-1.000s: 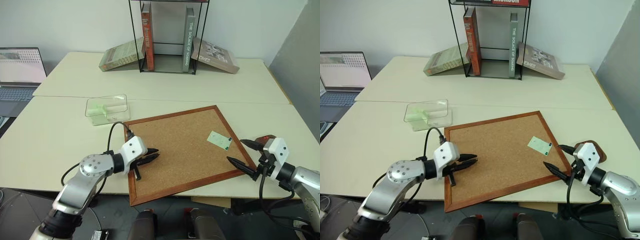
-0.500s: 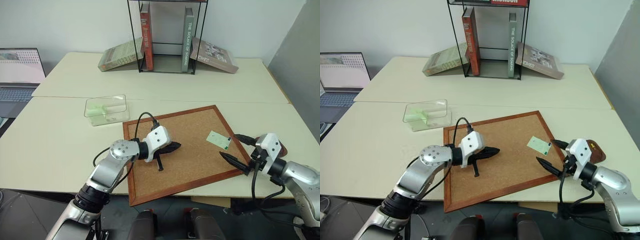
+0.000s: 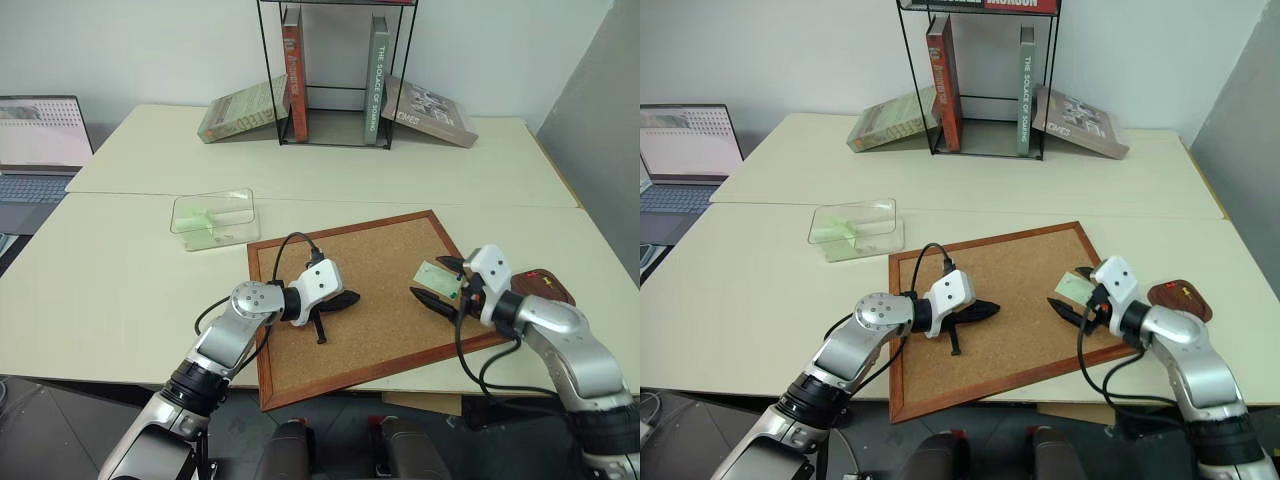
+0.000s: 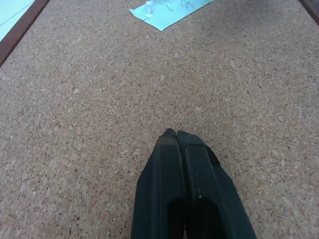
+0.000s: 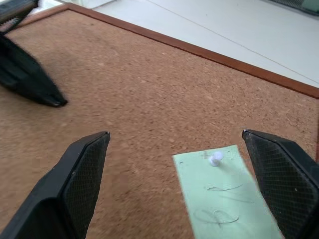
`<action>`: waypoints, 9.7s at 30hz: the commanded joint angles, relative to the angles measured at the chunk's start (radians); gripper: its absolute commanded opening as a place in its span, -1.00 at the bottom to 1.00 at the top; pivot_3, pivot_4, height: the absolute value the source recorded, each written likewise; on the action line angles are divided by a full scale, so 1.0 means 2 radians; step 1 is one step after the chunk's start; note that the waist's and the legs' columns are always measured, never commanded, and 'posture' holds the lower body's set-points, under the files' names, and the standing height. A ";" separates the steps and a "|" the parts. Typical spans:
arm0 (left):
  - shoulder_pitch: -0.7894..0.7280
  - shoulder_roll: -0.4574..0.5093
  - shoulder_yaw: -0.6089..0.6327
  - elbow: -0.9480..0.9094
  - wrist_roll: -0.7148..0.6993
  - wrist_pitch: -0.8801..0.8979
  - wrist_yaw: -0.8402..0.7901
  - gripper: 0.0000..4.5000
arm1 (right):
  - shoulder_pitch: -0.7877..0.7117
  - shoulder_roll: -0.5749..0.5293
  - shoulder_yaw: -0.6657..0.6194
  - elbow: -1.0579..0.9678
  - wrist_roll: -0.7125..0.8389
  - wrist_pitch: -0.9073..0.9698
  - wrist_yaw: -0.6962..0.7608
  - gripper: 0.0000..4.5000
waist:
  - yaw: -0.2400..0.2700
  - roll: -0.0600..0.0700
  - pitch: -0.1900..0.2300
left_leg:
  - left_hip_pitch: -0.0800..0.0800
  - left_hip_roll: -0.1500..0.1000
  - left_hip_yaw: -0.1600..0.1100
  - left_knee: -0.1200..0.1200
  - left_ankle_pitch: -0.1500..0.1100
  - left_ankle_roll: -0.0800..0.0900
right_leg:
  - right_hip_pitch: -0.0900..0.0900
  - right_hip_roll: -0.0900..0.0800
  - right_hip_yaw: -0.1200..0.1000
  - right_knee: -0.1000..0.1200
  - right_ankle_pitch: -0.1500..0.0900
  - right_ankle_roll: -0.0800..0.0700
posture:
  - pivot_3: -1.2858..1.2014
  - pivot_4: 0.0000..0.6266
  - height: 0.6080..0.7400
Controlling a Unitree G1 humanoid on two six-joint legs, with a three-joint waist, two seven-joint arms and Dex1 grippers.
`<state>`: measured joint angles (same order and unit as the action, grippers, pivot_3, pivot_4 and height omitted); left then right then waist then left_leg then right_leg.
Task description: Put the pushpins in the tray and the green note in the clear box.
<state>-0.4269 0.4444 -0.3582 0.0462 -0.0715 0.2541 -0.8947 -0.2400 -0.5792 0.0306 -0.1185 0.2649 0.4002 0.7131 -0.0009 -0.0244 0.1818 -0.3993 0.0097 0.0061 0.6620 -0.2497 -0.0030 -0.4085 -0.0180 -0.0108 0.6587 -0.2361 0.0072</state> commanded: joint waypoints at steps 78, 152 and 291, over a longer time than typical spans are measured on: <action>-0.002 -0.012 -0.010 0.014 0.023 0.000 -0.007 -1.00 | 0.047 -0.120 -0.185 0.031 -0.008 0.090 -0.028 -0.99 | 0.001 0.001 0.000 | 0.000 0.000 0.001 0.000 0.000 0.000 | 0.000 0.000 0.000 -0.001 0.000 0.000 | 0.03 -0.52 1.00; 0.000 -0.016 -0.008 0.011 0.033 -0.003 -0.001 -1.00 | 0.015 -0.042 -0.073 0.033 -0.004 0.044 -0.013 -0.99 | 0.001 0.001 -0.001 | 0.000 -0.001 0.000 0.000 0.000 0.000 | 0.001 0.000 0.000 -0.001 0.001 0.001 | 0.03 -0.52 1.00; -0.035 -0.032 0.040 -0.051 -0.017 0.052 0.002 -0.56 | 0.055 -0.012 -0.116 -0.117 0.099 0.032 -0.011 -1.00 | 0.000 0.002 -0.002 | -0.001 0.000 0.000 -0.001 0.000 0.000 | 0.001 0.000 0.000 -0.006 0.001 0.002 | 0.03 -0.52 1.00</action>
<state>-0.4718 0.3955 -0.3307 0.0369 -0.0437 0.3160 -0.8998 -0.1056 -0.6059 -0.1929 -0.3211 0.4447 0.4602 0.6959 -0.0003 -0.0203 0.1784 -0.4020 0.0096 0.0051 0.6606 -0.2496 -0.0025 -0.4061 -0.0183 -0.0113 0.6473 -0.2336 0.0116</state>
